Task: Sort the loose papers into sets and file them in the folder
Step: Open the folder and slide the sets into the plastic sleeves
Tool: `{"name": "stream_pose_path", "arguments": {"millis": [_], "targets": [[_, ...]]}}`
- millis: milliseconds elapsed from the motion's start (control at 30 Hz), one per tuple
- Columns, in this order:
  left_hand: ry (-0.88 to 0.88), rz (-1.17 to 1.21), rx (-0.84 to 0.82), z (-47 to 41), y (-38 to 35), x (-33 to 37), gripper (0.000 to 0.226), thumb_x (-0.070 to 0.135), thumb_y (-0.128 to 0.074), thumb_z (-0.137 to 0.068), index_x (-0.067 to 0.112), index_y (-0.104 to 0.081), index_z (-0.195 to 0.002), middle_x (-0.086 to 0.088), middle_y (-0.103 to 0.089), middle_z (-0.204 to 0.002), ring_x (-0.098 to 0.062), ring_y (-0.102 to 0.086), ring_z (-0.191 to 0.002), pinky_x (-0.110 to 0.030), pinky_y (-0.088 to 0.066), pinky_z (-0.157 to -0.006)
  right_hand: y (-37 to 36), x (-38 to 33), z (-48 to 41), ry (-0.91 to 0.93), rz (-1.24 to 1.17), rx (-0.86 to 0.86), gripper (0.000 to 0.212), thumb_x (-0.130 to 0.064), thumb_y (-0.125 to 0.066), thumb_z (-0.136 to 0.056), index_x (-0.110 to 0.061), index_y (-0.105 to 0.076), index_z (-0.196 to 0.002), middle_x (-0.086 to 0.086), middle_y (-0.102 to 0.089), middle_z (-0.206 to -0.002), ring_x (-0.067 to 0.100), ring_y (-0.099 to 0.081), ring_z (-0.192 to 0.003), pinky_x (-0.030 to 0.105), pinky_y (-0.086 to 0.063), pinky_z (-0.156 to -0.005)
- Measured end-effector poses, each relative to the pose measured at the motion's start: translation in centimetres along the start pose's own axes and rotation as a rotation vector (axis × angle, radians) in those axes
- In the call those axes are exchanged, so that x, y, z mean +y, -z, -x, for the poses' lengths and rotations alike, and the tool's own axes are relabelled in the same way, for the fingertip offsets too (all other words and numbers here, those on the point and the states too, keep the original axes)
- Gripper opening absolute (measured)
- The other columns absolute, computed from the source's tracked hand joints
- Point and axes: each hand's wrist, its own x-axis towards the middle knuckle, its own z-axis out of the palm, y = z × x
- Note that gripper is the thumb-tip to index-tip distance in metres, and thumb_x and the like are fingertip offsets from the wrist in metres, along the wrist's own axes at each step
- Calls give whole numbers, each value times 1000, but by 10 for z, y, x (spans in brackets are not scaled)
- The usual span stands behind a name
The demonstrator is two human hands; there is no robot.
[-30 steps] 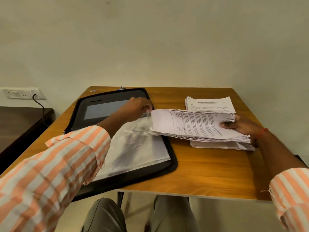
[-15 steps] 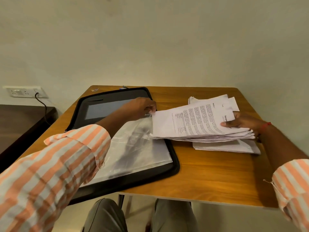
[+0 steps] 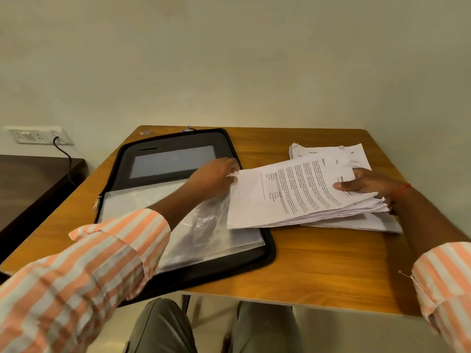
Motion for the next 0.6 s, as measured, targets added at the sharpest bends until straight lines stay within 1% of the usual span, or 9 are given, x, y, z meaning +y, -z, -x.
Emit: {"name": "stream_pose_path", "arguments": {"millis": [67, 133, 200, 233, 267, 333, 400, 500, 600], "targets": [[147, 38, -3, 14, -12, 3, 35, 37, -52, -103, 20, -54, -134, -1, -58, -136, -21, -57, -118, -36, -47, -100, -4, -1, -2, -45, -75, 52, 71, -27, -87, -70, -7, -60, -133, 15, -69, -125, 33, -70, -107, 40, -62, -81], [189, -1, -52, 27, -24, 5, 51, 47, -39, -106, 17, -43, -148, -4, -45, -153, -25, -44, -138, -42, -35, -114, -4, -1, -4, -75, -116, 140, 53, -17, -75, -82, -4, -60, -131, 19, -70, -120, 30, -75, -93, 37, -63, -67], [167, -83, -93, 37, -35, 5, 65, 53, -26, -107, 15, -25, -159, -4, -23, -167, -25, -18, -154, -43, -16, -125, 1, 4, -7, -60, -114, 169, 72, -27, -91, -64, -3, -63, -126, 19, -71, -118, 29, -75, -89, 35, -62, -64], [165, -101, -108, 39, -39, 4, 69, 56, -20, -106, 15, -17, -161, -4, -13, -169, -23, -8, -156, -43, -10, -127, 1, 6, -8, -55, -92, 175, 83, -32, -96, -54, -4, -63, -125, 18, -71, -117, 30, -75, -90, 34, -62, -65], [170, -106, -126, 40, -43, 4, 72, 58, -17, -105, 15, -10, -162, -3, -6, -170, -23, -2, -157, -42, -6, -127, -2, 6, -7, -46, -25, 194, 79, -32, -96, -57, -3, -64, -124, 16, -71, -118, 29, -75, -89, 29, -62, -66], [183, -103, -153, 40, -49, 8, 75, 61, -14, -104, 16, -1, -162, -3, 2, -170, -22, 4, -156, -42, -2, -127, -10, 3, -10, -10, 254, 278, 41, -24, -76, -87, -6, -64, -122, 8, -68, -117, 15, -69, -81, 11, -52, -60], [188, -111, -154, 40, -51, 13, 77, 64, -14, -102, 17, 1, -162, -2, 5, -170, -22, 6, -156, -43, 0, -127, -17, -2, -16, 15, 399, 341, 27, -21, -61, -99, -9, -63, -123, 6, -67, -117, 8, -63, -81, 11, -46, -58], [190, -118, -163, 41, -52, 17, 77, 66, -13, -101, 21, 1, -162, -1, 5, -170, -22, 7, -156, -45, 0, -127, -22, -9, -10, 12, 272, 312, 24, -15, -60, -100, -7, -62, -122, 8, -70, -108, 8, -72, -71, 15, -51, -54], [195, -115, -184, 48, -53, 22, 78, 68, -11, -100, 23, 4, -162, 0, 8, -169, -22, 9, -156, -46, 1, -127, -18, -6, -5, -11, 121, 419, 20, -8, -63, -97, -9, -65, -116, 10, -72, -105, 10, -72, -68, 19, -54, -53]]}}
